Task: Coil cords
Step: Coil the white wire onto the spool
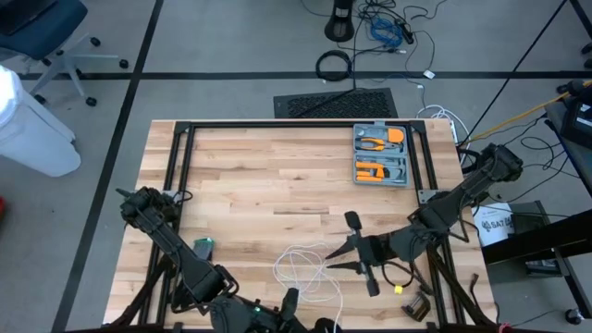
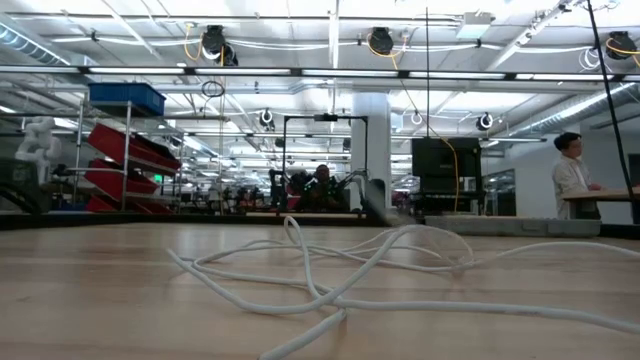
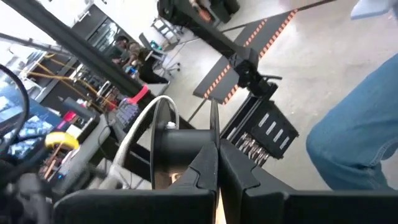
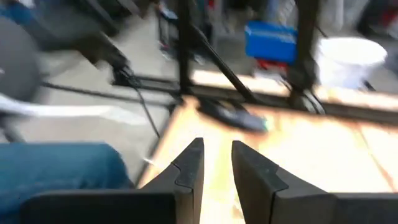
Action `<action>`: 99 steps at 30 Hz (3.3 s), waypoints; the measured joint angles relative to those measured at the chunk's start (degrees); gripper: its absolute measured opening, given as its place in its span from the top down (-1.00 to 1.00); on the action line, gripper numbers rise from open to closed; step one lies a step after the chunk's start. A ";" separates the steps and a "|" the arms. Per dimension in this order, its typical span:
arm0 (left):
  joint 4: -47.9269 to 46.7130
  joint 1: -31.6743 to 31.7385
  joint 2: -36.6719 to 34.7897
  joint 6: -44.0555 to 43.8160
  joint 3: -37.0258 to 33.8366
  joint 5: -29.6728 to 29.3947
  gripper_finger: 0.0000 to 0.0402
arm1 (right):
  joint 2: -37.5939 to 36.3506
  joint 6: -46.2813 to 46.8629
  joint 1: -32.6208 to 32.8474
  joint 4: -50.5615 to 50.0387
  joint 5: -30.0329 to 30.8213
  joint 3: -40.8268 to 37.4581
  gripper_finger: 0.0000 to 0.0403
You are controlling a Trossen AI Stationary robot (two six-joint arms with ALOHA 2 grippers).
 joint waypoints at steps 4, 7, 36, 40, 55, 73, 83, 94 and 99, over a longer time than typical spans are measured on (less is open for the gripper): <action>1.07 0.00 -0.04 -0.04 0.00 2.96 0.99 | -0.50 6.62 -0.20 -9.50 7.33 0.00 0.65; 1.73 0.00 -0.04 -0.04 0.00 3.46 0.99 | -0.50 9.55 -0.99 -15.08 8.29 0.00 0.65; 0.55 0.04 -0.07 -0.39 0.02 5.29 0.99 | 6.02 -25.77 7.44 18.70 -7.72 0.02 0.47; 0.53 0.07 -0.09 -0.39 0.02 5.29 0.99 | 8.05 -26.04 6.61 22.13 -10.46 0.02 0.28; 0.57 0.20 -0.11 -0.41 0.02 5.47 0.99 | 11.71 -27.34 2.83 28.17 -16.93 0.02 0.35; 0.57 0.57 -0.11 -0.61 0.04 12.34 0.99 | 12.42 -28.29 1.30 30.33 -18.94 0.02 0.97; -2.86 -0.08 -0.11 3.99 0.04 17.12 0.99 | 12.35 -24.48 0.87 27.35 -17.84 0.02 0.99; -5.92 2.99 -0.45 7.38 0.04 16.87 0.99 | 12.35 -21.58 1.09 18.92 -20.13 0.01 0.61; -6.17 4.48 -0.48 7.65 0.04 19.61 0.99 | 12.35 -22.69 -0.72 18.94 -18.72 0.00 0.32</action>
